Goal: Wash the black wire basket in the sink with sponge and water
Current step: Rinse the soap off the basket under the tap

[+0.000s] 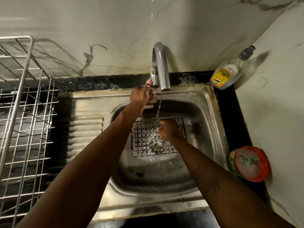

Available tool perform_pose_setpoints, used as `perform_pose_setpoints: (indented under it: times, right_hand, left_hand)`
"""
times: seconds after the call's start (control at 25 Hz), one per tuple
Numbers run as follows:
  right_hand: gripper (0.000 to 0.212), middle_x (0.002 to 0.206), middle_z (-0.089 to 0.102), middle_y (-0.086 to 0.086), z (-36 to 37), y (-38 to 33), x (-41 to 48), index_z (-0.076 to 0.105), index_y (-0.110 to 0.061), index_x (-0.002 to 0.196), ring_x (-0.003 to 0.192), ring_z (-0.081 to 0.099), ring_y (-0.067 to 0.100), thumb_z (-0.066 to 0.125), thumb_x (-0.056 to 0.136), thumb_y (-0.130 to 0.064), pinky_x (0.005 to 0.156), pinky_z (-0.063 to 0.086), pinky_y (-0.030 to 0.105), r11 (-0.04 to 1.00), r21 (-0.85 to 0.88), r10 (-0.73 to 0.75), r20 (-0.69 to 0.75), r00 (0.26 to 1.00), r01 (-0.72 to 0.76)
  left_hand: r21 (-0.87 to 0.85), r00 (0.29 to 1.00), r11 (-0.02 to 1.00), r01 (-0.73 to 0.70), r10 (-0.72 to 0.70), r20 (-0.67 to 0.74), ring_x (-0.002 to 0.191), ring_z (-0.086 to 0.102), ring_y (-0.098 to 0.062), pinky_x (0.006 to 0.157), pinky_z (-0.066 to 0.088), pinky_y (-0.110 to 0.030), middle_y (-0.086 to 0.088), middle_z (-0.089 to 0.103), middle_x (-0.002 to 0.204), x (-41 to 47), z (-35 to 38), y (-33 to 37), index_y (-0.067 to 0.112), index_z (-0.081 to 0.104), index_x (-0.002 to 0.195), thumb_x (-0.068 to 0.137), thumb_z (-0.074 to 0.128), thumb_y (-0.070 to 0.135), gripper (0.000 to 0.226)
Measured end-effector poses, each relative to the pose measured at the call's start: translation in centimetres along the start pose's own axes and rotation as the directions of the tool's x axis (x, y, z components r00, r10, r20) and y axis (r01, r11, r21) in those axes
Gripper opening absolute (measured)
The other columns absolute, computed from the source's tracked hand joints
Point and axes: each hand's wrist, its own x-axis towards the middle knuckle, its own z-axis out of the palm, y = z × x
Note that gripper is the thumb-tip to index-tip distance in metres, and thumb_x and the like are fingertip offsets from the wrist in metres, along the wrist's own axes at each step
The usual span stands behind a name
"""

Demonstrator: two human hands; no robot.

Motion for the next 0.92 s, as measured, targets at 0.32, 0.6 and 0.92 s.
perform_pose_setpoints:
  times: [0.32, 0.6, 0.92]
  right_hand:
    - [0.016, 0.101, 0.064, 0.003, -0.7, -0.3, 4.1, 0.076, -0.013, 0.105, 0.092, 0.054, 0.016, 0.065, 0.093, -0.010, 0.078, 0.043, 0.025, 0.990, 0.012, -0.137, -0.188, 0.972, 0.142]
    - [0.032, 0.125, 0.068, 0.001, 0.1, -0.2, 3.8, 0.064, -0.020, 0.126, 0.124, 0.056, 0.023, 0.055, 0.095, -0.015, 0.119, 0.022, 0.044, 0.909, -0.254, -0.330, 0.046, 0.943, 0.331]
    - [0.022, 0.113, 0.067, 0.001, -0.7, 2.2, 5.5, 0.061, -0.027, 0.119, 0.089, 0.064, 0.017, 0.044, 0.105, -0.029, 0.080, 0.056, 0.037, 0.819, -0.357, -0.305, 0.393, 0.868, 0.449]
  left_hand:
    - [0.884, 0.903, 0.245, -0.398, 0.273, 0.331, 0.064, 0.059, -0.006, 0.060, 0.046, -0.022, 0.010, 0.060, 0.077, 3.2, -2.9, -11.5, 0.020, 0.068, 0.106, 0.101, 0.053, 0.029, 0.018]
    - [0.872, 0.896, 0.235, -0.429, 0.235, 0.377, 0.073, 0.068, -0.032, 0.060, 0.050, -0.035, -0.009, 0.071, 0.081, 4.5, -2.2, -12.9, 0.014, 0.070, 0.091, 0.096, 0.052, 0.037, 0.029]
    - [0.866, 0.897, 0.235, -0.441, 0.140, 0.419, 0.092, 0.069, -0.026, 0.076, 0.050, -0.032, -0.005, 0.074, 0.099, 5.3, -4.4, -15.8, 0.018, 0.072, 0.096, 0.086, 0.057, 0.006, 0.022]
